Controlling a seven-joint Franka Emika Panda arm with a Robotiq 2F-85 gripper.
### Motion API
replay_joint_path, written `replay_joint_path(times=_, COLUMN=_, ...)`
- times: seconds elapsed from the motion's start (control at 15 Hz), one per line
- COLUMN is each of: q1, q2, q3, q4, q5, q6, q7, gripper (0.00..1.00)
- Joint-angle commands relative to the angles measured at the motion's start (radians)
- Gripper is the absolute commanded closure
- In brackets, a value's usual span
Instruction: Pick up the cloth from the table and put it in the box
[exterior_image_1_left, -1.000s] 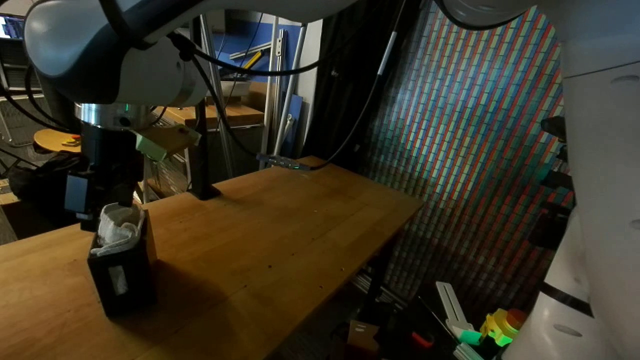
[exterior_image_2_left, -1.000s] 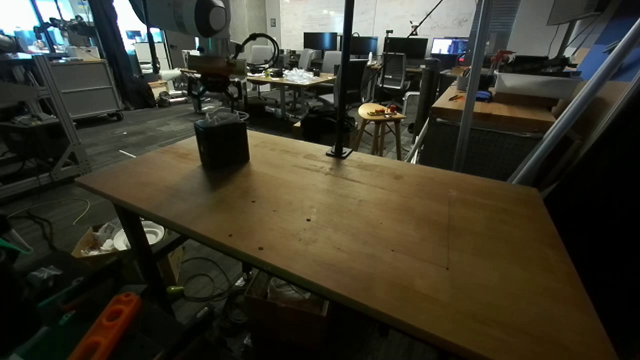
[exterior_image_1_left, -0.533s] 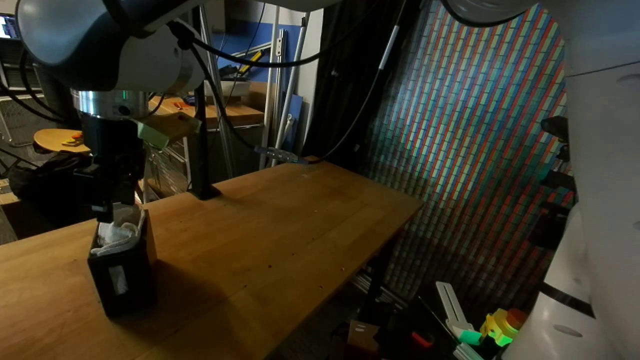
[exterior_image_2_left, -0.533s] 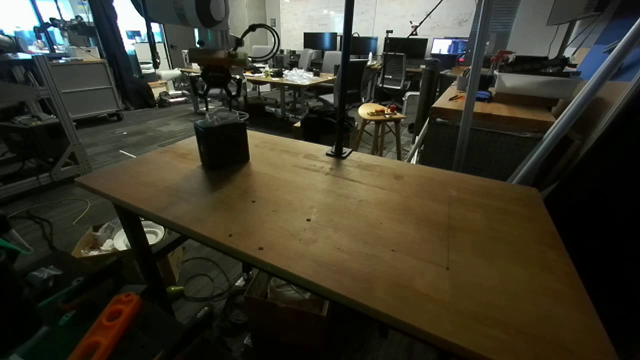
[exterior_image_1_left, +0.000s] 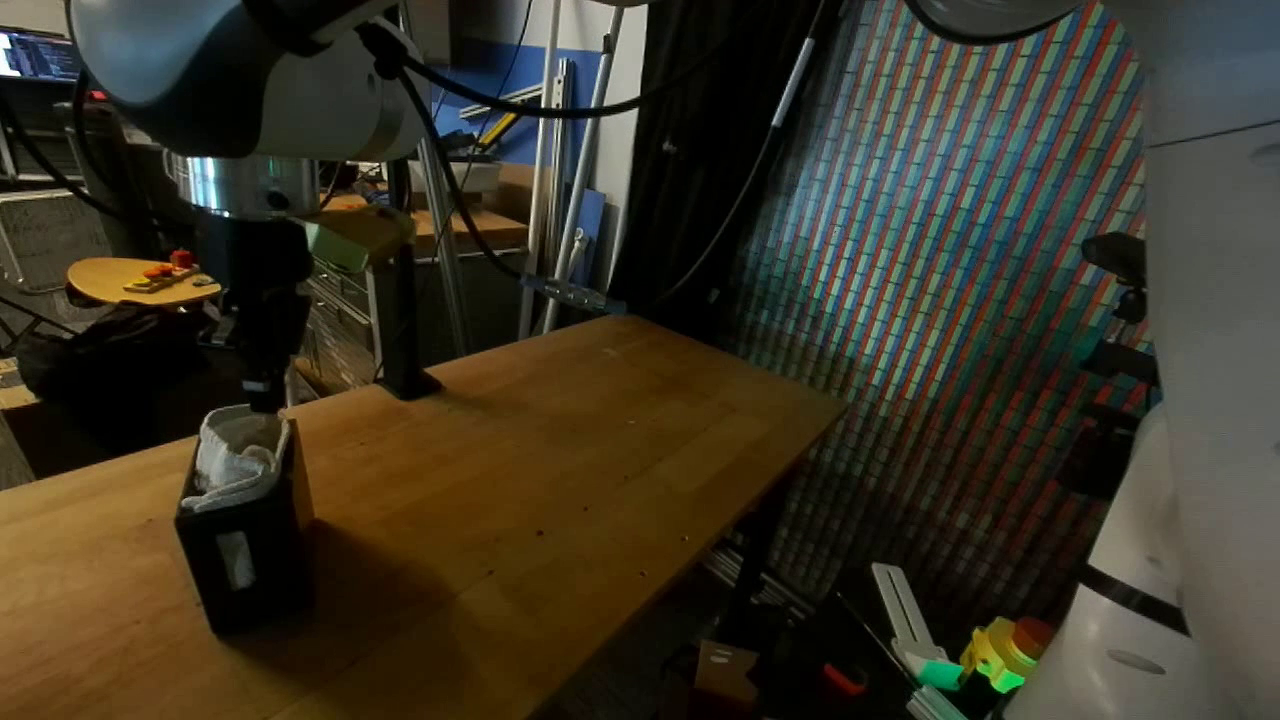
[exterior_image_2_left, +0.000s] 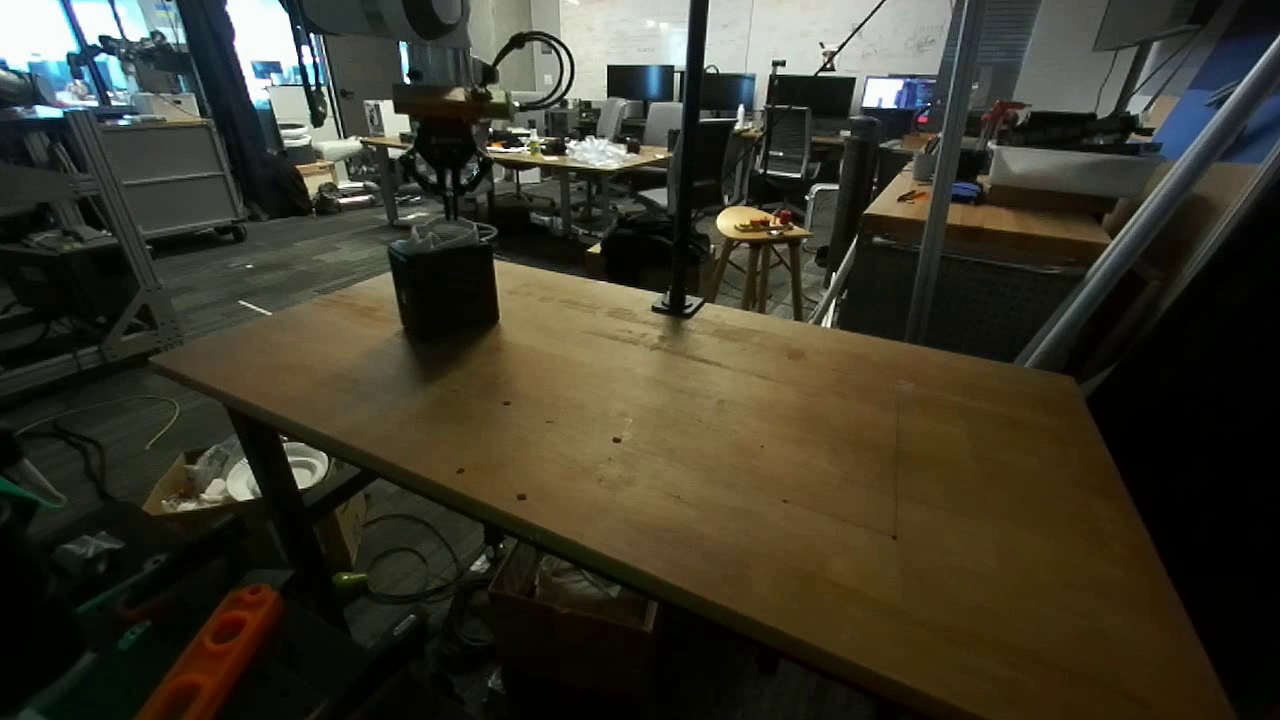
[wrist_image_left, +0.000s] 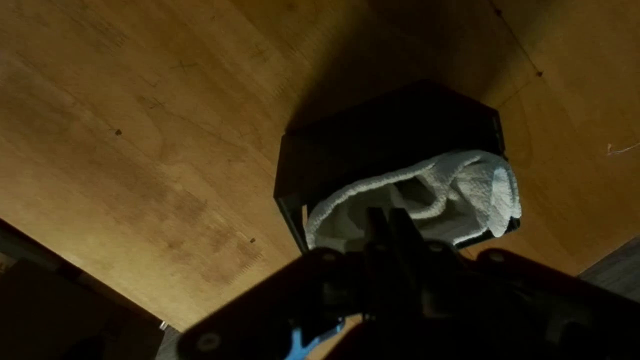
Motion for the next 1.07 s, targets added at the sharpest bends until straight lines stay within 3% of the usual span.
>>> replay_joint_path(times=0.0, q1=0.0, q2=0.022, q3=0.012, q4=0.053, q5=-0.014, q6=-0.048, q7=-0.096, gripper=1.0)
replay_joint_path(times=0.53, q1=0.009, q2=0.102, q3=0.035, q4=0.117, q5=-0.009, q6=-0.058, q7=-0.287, gripper=1.0)
replay_joint_path(times=1.0, q1=0.009, q2=0.177, q3=0.038, q4=0.153, q5=0.009, q6=-0.048, q7=-0.348, gripper=1.0)
